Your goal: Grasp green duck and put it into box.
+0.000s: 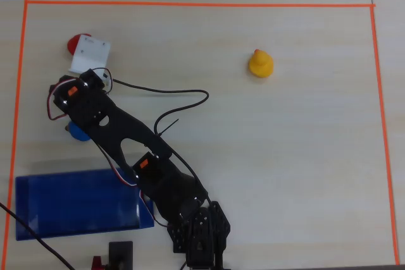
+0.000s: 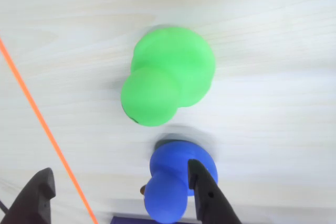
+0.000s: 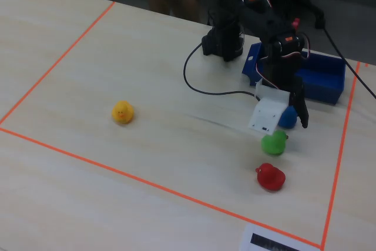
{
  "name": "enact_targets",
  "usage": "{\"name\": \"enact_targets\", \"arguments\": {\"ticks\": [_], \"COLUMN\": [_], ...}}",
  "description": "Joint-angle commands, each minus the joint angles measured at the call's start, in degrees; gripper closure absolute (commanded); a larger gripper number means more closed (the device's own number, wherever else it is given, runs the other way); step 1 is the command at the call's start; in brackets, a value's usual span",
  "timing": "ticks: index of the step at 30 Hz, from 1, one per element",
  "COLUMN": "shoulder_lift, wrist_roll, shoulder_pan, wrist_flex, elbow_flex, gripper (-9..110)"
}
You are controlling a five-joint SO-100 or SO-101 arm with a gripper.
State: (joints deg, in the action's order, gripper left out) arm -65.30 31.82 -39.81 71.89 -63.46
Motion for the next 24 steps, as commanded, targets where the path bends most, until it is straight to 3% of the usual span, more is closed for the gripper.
{"name": "enact_targets", "arguments": {"ticks": [1,24], "shoulder_lift": [-0.26,6.59], "wrist_roll": [0.26,7.73], "shoulder_pan": [-0.18,3.78], "wrist_flex": [-0.09,-2.99], "elbow_flex": [4.04,7.82], "gripper": [68,68]}}
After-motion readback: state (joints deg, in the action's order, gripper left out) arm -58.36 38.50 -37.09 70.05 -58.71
